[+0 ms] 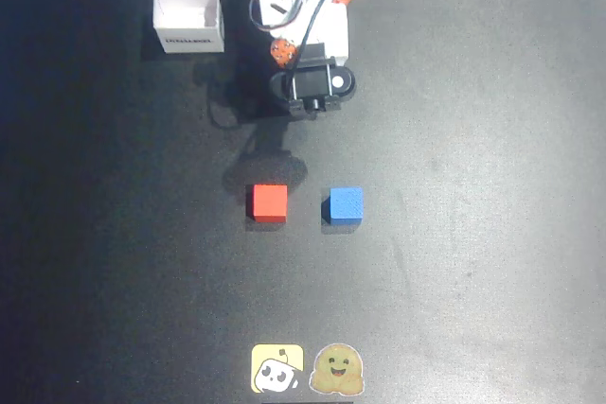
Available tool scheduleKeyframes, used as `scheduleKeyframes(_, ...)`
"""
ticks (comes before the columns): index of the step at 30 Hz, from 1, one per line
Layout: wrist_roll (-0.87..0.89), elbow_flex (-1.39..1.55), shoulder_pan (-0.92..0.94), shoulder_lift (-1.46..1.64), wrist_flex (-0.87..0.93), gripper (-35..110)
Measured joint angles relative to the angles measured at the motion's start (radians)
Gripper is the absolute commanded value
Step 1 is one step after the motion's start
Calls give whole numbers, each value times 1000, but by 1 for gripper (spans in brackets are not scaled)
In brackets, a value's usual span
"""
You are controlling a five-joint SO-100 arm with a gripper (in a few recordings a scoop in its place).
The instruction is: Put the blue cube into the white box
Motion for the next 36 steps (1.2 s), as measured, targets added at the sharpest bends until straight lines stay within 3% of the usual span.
scheduleKeyframes(36, 0, 0, 15, 0, 0, 0)
